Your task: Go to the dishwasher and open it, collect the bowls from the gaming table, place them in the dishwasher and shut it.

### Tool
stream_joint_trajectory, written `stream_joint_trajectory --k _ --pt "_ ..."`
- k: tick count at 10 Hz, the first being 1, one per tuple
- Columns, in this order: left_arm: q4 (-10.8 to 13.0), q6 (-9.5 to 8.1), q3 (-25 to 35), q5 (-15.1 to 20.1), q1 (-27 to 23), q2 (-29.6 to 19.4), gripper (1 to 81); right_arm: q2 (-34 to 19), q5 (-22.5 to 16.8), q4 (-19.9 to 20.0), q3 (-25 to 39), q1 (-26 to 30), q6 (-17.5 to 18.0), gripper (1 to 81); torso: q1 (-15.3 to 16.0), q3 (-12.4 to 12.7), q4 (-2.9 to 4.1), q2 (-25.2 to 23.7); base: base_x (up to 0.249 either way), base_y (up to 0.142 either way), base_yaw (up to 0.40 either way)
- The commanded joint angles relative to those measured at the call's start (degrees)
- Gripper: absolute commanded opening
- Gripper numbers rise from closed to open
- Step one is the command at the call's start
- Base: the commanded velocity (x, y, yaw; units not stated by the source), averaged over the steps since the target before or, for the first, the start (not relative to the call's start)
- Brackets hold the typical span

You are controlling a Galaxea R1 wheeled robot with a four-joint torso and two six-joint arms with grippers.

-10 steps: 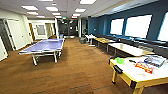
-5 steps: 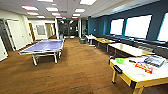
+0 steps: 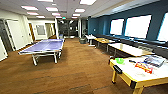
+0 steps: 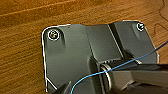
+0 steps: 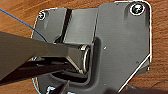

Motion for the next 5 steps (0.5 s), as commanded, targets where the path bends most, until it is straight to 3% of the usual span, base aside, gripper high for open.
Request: stream_joint_trajectory --k 1,5 --pt "0.8 0.65 0.0 2.9 -3.2 -0.3 81.1 0.0 -2.5 -0.5 0.3 2.7 -0.1 81.1 0.0 0.0 0.00 0.0 0.000 0.000 -0.347" --pt "0.7 0.66 0.0 2.8 -3.2 -0.3 81.1 0.1 -2.6 -0.6 0.3 2.4 -0.1 81.1 0.0 0.0 0.00 0.0 0.000 0.000 -0.386"
